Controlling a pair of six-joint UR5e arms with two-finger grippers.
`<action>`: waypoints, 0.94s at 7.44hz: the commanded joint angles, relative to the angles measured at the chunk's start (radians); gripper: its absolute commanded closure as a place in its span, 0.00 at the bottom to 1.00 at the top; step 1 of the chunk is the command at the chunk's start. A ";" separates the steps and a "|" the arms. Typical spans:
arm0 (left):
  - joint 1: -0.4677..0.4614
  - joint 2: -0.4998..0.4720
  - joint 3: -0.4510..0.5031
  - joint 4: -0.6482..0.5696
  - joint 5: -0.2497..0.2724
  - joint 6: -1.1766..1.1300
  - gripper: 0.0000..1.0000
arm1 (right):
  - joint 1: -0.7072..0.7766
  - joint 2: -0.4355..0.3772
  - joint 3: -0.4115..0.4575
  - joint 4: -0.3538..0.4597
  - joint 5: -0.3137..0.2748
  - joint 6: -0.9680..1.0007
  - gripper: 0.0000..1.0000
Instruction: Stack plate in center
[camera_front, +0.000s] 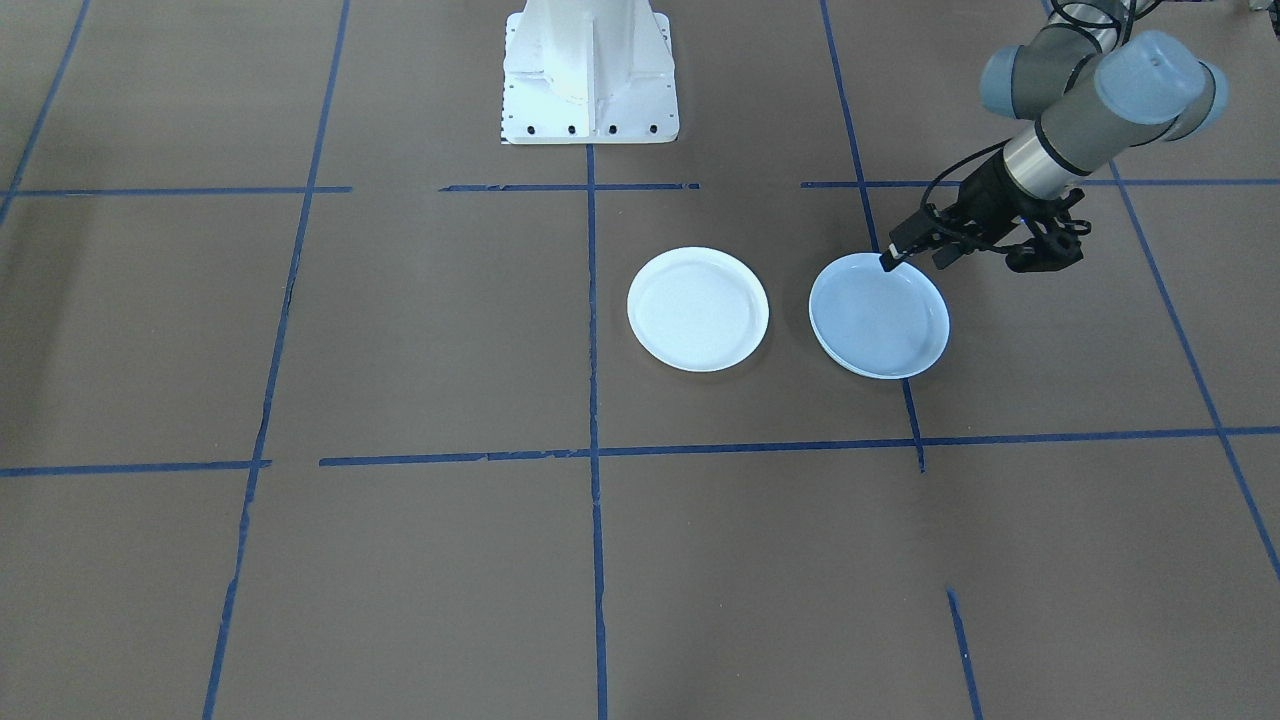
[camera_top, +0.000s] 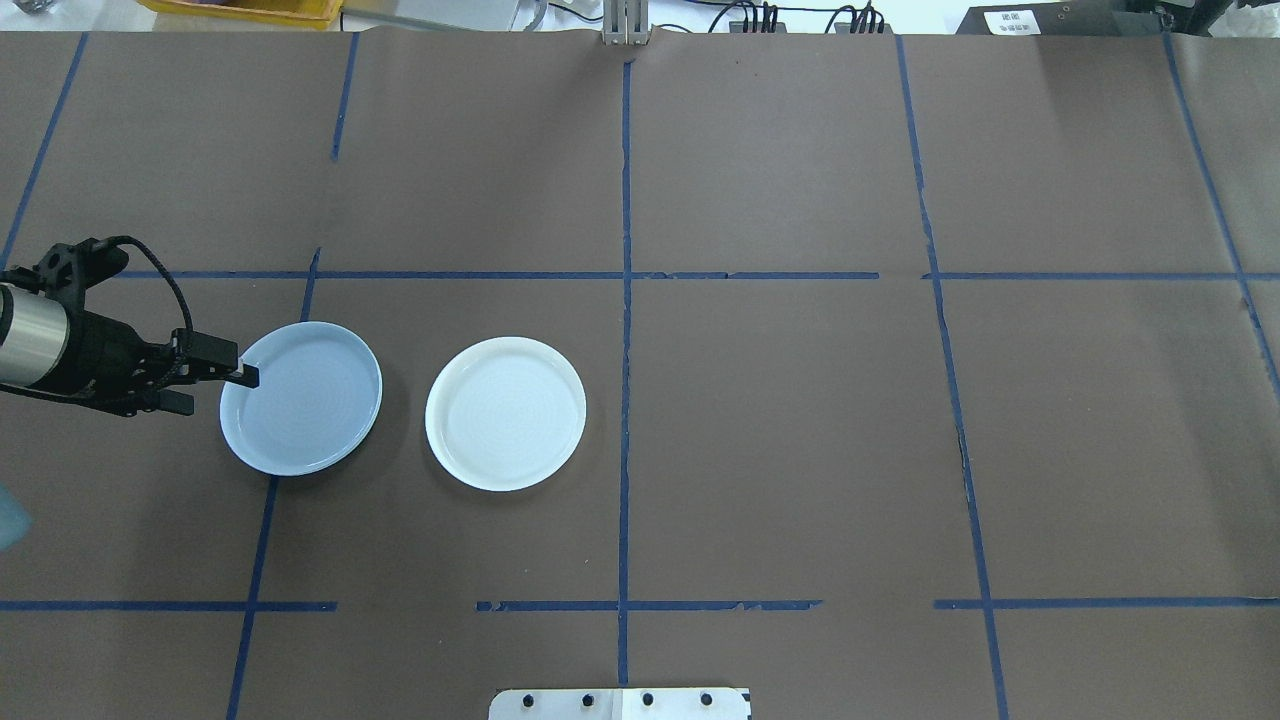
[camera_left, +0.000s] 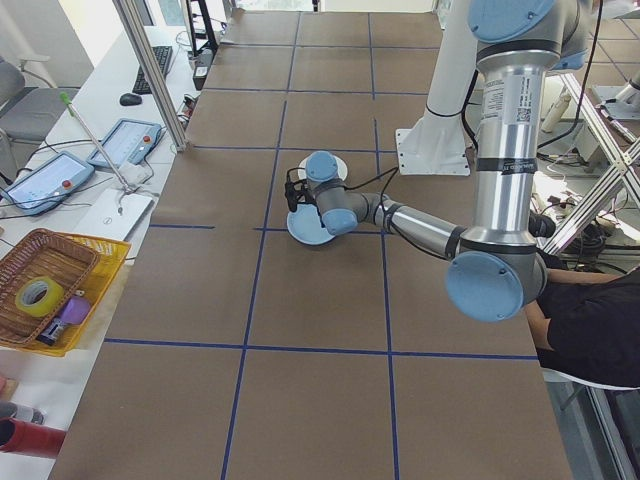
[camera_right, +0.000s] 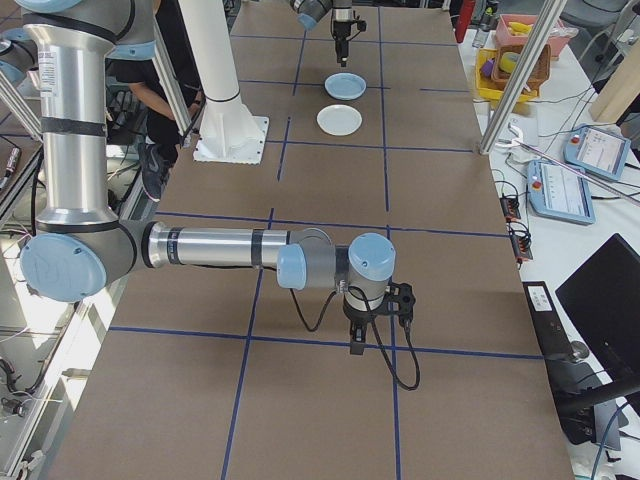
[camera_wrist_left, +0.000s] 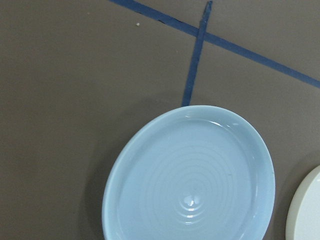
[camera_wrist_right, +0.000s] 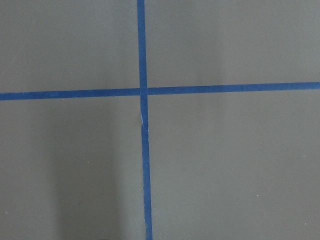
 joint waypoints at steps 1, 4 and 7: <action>0.085 -0.182 -0.025 0.264 0.083 -0.009 0.00 | -0.001 0.000 0.000 0.000 0.000 -0.001 0.00; 0.174 -0.293 0.082 0.280 0.161 -0.084 0.00 | -0.001 0.000 0.000 0.000 -0.001 0.000 0.00; 0.207 -0.314 0.159 0.271 0.221 -0.084 0.00 | -0.001 0.000 0.000 0.000 -0.001 0.000 0.00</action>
